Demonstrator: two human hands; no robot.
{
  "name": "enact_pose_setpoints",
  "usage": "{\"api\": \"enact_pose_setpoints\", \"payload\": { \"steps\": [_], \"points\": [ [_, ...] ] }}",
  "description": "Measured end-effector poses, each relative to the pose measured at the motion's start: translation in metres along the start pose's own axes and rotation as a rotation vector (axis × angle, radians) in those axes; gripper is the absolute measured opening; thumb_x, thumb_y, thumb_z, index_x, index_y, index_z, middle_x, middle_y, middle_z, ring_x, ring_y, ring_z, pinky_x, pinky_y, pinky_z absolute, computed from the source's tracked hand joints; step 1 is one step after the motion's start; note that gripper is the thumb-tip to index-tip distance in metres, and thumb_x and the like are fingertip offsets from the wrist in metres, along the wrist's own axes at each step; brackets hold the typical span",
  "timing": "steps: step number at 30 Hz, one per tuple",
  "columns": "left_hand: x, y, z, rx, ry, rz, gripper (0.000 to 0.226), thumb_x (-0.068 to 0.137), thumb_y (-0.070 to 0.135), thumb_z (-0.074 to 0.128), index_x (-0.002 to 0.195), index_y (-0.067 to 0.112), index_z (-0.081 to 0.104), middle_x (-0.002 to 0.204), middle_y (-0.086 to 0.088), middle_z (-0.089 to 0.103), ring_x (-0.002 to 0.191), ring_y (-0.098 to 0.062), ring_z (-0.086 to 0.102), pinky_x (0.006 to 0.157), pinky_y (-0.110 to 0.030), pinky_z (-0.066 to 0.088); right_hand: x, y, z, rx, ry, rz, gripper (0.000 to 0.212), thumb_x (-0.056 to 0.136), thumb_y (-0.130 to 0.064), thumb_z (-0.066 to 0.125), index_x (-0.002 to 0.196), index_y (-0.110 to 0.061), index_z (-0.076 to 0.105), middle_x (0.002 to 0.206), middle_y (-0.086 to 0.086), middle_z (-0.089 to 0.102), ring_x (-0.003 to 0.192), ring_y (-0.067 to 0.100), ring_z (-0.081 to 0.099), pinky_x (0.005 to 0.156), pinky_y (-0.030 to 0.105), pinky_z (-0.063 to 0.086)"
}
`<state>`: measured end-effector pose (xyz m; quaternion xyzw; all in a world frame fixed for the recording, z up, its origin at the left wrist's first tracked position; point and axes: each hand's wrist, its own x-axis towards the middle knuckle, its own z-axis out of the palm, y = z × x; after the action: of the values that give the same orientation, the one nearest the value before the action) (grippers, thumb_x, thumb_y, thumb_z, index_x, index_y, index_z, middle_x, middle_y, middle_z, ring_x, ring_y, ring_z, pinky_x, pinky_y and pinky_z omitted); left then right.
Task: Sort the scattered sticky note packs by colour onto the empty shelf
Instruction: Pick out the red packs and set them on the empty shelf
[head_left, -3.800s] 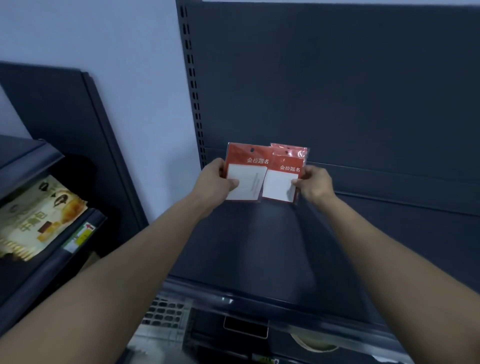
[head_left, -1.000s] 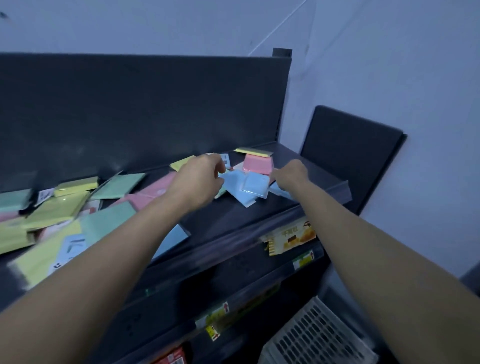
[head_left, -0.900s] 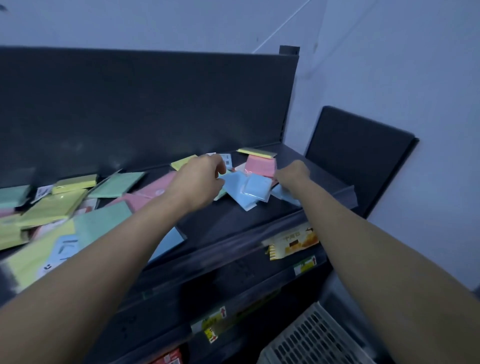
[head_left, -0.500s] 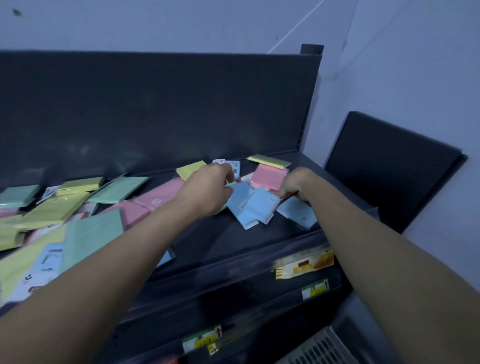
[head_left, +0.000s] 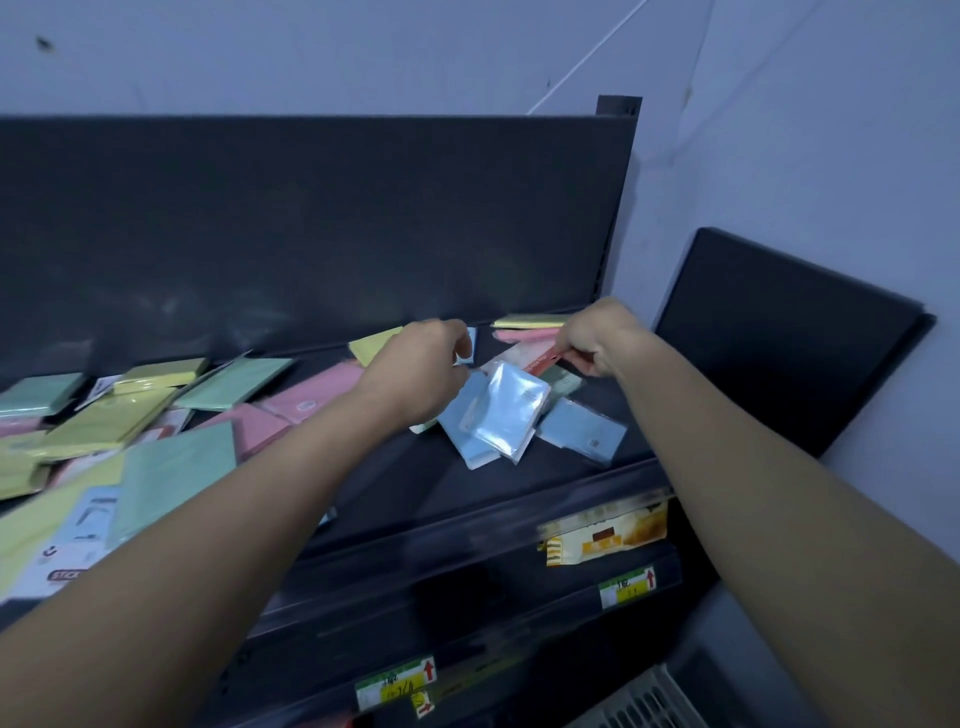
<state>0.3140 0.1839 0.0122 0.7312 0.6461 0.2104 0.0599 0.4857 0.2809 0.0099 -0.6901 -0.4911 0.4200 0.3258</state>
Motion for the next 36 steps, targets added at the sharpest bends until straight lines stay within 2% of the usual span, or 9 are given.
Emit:
{"api": "enact_pose_setpoints", "payload": {
  "steps": [2, 4, 9, 13, 17, 20, 25, 32, 36],
  "points": [
    [0.0, 0.001, -0.003, 0.014, 0.005, 0.01, 0.022, 0.089, 0.015, 0.056, 0.11, 0.01, 0.058, 0.109, -0.007, 0.06, 0.097, -0.025, 0.056, 0.083, -0.036, 0.047, -0.011, -0.01, -0.002, -0.017, -0.009, -0.042, 0.028, 0.089, 0.009, 0.048, 0.065, -0.006, 0.045, 0.062, 0.013, 0.049, 0.031, 0.012, 0.047, 0.031, 0.012, 0.031],
    [-0.001, 0.001, -0.007, 0.045, 0.011, 0.021, 0.022, 0.089, 0.014, 0.056, 0.11, 0.011, 0.057, 0.111, -0.007, 0.059, 0.097, -0.026, 0.056, 0.084, -0.038, 0.047, -0.019, -0.019, -0.002, -0.064, 0.016, -0.114, 0.028, 0.088, 0.008, 0.045, 0.064, -0.005, 0.045, 0.061, 0.014, 0.05, 0.035, 0.016, 0.047, 0.029, 0.009, 0.028],
    [-0.005, -0.002, -0.017, 0.212, 0.002, 0.095, 0.026, 0.091, 0.014, 0.053, 0.117, 0.013, 0.053, 0.116, -0.006, 0.054, 0.1, -0.028, 0.054, 0.084, -0.036, 0.045, -0.039, -0.041, 0.001, -0.325, 0.18, -0.292, 0.022, 0.085, -0.001, 0.054, 0.064, -0.006, 0.048, 0.071, 0.009, 0.053, 0.057, 0.022, 0.051, 0.044, 0.026, 0.036],
    [-0.012, -0.012, -0.026, 0.33, 0.04, 0.113, 0.027, 0.093, 0.016, 0.052, 0.12, 0.015, 0.051, 0.117, -0.005, 0.053, 0.1, -0.029, 0.054, 0.078, -0.032, 0.038, -0.057, -0.06, 0.013, -0.466, 0.277, -0.452, 0.016, 0.089, -0.008, 0.055, 0.074, -0.007, 0.05, 0.081, 0.007, 0.051, 0.07, 0.026, 0.051, 0.055, 0.027, 0.038],
    [-0.028, -0.03, -0.037, 0.413, 0.049, 0.08, 0.029, 0.092, 0.019, 0.053, 0.121, 0.016, 0.05, 0.119, -0.005, 0.053, 0.104, -0.029, 0.053, 0.08, -0.033, 0.037, -0.075, -0.081, 0.042, -0.586, 0.206, -0.692, 0.014, 0.088, -0.005, 0.049, 0.094, -0.006, 0.062, 0.092, 0.01, 0.058, 0.082, 0.031, 0.056, 0.066, 0.032, 0.041],
    [-0.048, -0.054, -0.055, 0.428, 0.067, 0.003, 0.03, 0.089, 0.014, 0.053, 0.119, 0.016, 0.052, 0.117, -0.005, 0.054, 0.103, -0.029, 0.054, 0.077, -0.032, 0.038, -0.088, -0.096, 0.076, -0.71, 0.111, -0.925, 0.019, 0.091, -0.005, 0.048, 0.107, -0.01, 0.057, 0.108, 0.012, 0.061, 0.094, 0.033, 0.058, 0.072, 0.036, 0.045],
    [-0.097, -0.105, -0.095, 0.416, 0.078, -0.195, 0.032, 0.087, 0.015, 0.057, 0.119, 0.016, 0.054, 0.119, -0.008, 0.055, 0.105, -0.031, 0.055, 0.086, -0.039, 0.045, -0.116, -0.117, 0.138, -0.83, 0.036, -1.149, 0.026, 0.095, -0.006, 0.043, 0.12, -0.012, 0.041, 0.104, 0.016, 0.058, 0.082, 0.033, 0.051, 0.063, 0.037, 0.037],
    [-0.134, -0.155, -0.118, 0.36, 0.071, -0.283, 0.026, 0.09, 0.016, 0.055, 0.116, 0.014, 0.055, 0.117, -0.006, 0.056, 0.104, -0.027, 0.053, 0.076, -0.029, 0.038, -0.144, -0.134, 0.193, -0.879, -0.021, -1.118, 0.009, 0.097, -0.018, 0.044, 0.103, -0.011, 0.045, 0.102, 0.015, 0.058, 0.085, 0.033, 0.052, 0.065, 0.037, 0.037],
    [-0.126, -0.164, -0.11, 0.249, 0.037, -0.23, 0.024, 0.09, 0.019, 0.056, 0.113, 0.015, 0.057, 0.114, -0.005, 0.057, 0.098, -0.028, 0.054, 0.08, -0.033, 0.046, -0.149, -0.131, 0.194, -0.971, -0.016, -0.992, 0.015, 0.089, -0.005, 0.05, 0.104, -0.006, 0.051, 0.107, 0.017, 0.057, 0.083, 0.032, 0.047, 0.067, 0.035, 0.037]
  ]
}}
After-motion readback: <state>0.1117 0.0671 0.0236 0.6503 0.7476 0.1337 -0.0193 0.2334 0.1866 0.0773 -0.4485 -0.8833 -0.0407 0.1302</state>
